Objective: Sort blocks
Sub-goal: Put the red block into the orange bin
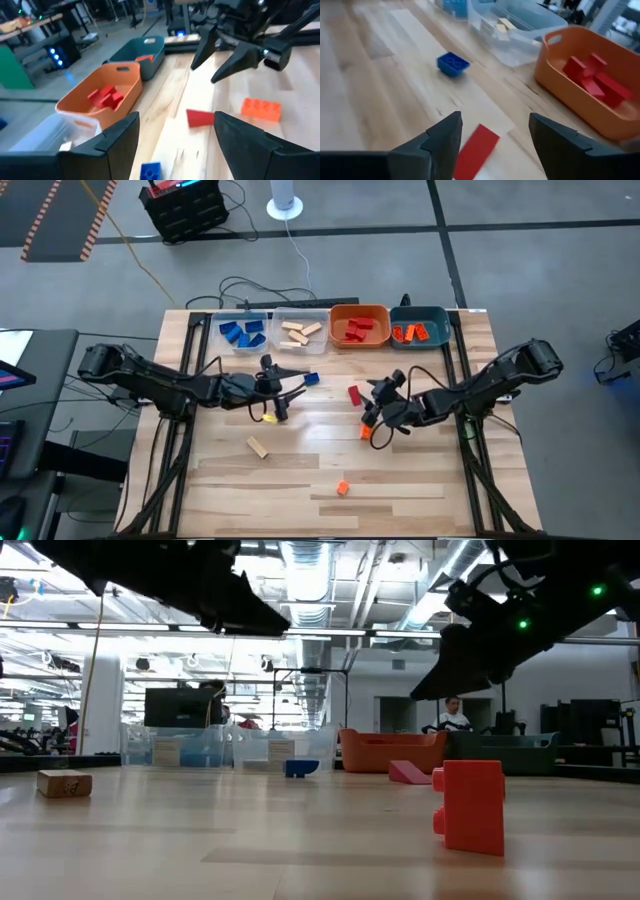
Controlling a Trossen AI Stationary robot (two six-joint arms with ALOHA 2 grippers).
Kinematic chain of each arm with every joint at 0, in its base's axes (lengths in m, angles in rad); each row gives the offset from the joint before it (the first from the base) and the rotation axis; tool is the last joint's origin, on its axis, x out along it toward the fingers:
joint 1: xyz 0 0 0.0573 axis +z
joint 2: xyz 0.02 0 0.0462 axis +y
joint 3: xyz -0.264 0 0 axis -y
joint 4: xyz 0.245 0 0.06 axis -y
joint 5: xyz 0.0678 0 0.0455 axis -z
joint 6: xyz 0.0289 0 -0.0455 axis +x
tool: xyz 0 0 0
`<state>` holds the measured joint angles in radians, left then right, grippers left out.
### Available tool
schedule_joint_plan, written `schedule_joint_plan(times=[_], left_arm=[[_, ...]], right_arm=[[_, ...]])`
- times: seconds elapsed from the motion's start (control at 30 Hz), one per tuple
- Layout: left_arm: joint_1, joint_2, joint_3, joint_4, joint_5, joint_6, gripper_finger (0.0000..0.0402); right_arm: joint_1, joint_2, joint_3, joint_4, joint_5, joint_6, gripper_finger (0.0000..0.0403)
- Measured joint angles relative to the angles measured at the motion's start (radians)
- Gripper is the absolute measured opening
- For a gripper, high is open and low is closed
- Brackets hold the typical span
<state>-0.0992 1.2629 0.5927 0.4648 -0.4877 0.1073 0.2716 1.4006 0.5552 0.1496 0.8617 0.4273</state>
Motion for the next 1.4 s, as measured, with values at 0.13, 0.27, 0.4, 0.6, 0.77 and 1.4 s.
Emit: schedule_joint_plan(times=[0.13, 0.27, 0.4, 0.6, 0.77, 1.4], left_arm=[[0.021, 0.0, 0.0, -0.009, 0.0, -0.023, 0.0249], [0.022, 0.0, 0.0, -0.005, 0.001, -0.025, 0.0249], [0.022, 0.0, 0.0, -0.005, 0.001, -0.028, 0.0249], [0.022, 0.0, 0.0, -0.008, 0.013, -0.041, 0.0249], [0.022, 0.0, 0.0, -0.023, 0.013, -0.041, 0.025], [0.022, 0.0, 0.0, -0.026, 0.013, -0.041, 0.0249]], right_arm=[[-0.021, 0.018, -0.004, -0.022, -0.007, 0.095, 0.0274], [-0.04, 0.107, -0.008, 0.079, -0.079, 0.099, 0.0277], [-0.064, 0.199, 0.016, 0.128, -0.112, 0.108, 0.0277], [-0.106, 0.268, 0.081, 0.072, -0.131, 0.123, 0.0277], [-0.133, 0.27, 0.092, 0.061, -0.138, 0.139, 0.0277], [-0.198, 0.341, 0.094, 0.062, -0.25, 0.146, 0.0275]])
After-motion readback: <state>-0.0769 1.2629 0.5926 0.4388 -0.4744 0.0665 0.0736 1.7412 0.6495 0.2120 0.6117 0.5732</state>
